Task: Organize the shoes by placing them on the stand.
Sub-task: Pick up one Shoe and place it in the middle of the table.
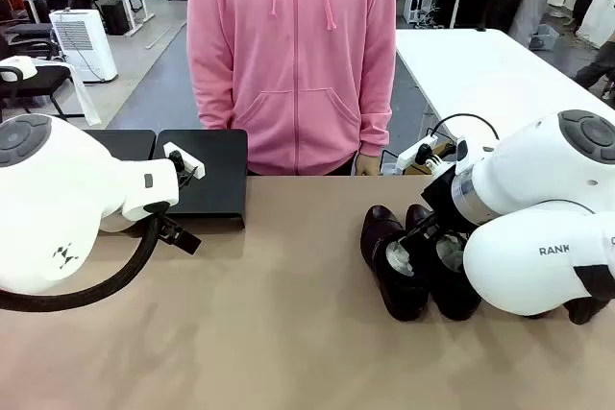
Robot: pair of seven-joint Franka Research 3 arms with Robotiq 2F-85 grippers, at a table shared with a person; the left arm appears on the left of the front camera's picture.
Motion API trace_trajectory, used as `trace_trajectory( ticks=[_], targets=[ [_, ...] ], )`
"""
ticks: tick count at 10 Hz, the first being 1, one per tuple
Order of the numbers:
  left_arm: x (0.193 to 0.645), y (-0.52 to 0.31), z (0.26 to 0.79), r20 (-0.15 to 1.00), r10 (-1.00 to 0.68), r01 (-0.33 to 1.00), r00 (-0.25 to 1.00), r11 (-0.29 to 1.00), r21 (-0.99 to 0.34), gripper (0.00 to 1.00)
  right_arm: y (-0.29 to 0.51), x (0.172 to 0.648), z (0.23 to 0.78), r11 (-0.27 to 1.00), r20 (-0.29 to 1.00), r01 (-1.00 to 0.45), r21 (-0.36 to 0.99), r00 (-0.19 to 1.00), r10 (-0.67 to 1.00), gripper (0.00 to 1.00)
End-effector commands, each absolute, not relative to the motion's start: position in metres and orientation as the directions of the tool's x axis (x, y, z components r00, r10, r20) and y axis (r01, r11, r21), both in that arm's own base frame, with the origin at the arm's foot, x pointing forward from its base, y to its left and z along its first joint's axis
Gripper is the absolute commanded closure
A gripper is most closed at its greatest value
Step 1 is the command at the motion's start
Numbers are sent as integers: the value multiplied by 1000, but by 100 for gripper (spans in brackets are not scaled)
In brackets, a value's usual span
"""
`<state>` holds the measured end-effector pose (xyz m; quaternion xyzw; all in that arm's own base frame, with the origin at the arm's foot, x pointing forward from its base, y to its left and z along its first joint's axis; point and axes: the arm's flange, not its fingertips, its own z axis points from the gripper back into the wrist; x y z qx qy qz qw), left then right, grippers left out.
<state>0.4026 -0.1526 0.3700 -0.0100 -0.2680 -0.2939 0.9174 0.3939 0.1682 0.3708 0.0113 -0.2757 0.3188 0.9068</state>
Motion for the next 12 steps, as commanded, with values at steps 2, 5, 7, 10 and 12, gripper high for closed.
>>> trace_trajectory(
  ticks=[2, 5, 7, 10, 12],
  targets=[
    [403, -153, 370, 498, -534, 545, 683, 827, 139, 0, 168, 394, 371, 797, 507, -584, -155, 645, 572, 0],
    [403, -153, 370, 498, -534, 545, 683, 827, 139, 0, 168, 394, 371, 797, 507, -584, -155, 645, 572, 0],
    [403, -153, 370, 498, -534, 545, 683, 827, 139, 0, 168, 394, 371, 797, 507, -584, -155, 645, 572, 0],
    [403, -153, 370, 498, -534, 545, 683, 827, 139, 0, 168, 394, 371, 797, 507, -584, -155, 645, 572, 0],
    [403, -153, 370, 498, -534, 545, 683, 827, 139, 0, 168, 394, 371, 797, 507, -584, -155, 645, 572, 0]
  ],
)
